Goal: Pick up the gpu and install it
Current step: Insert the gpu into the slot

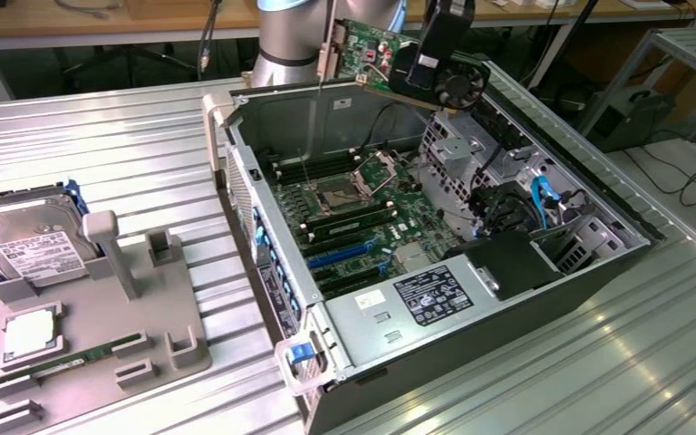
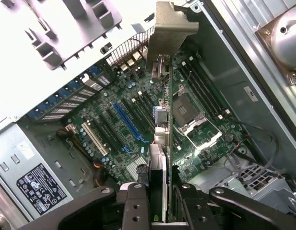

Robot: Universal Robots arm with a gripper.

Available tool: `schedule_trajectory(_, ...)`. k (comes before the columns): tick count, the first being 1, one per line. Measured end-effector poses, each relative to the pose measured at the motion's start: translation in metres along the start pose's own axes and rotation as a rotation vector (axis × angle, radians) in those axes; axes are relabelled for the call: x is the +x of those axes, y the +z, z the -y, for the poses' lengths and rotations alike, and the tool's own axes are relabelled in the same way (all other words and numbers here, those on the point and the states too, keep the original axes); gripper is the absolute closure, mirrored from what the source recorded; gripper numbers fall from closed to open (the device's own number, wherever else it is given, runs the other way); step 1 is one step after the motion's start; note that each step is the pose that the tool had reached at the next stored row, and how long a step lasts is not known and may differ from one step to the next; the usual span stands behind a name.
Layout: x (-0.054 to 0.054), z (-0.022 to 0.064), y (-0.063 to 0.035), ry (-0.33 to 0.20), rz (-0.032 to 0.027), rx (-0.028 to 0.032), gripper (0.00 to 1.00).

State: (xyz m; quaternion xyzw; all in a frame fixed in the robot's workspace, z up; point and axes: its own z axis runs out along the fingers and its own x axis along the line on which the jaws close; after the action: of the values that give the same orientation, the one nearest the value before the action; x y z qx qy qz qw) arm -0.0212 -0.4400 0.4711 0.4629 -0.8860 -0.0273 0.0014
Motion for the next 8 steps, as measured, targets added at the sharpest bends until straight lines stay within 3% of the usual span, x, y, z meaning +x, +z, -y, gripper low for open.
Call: schedule_trajectory(8,0.0,0.0,0.0,-0.06,-0.003,-0.0014,0.73)
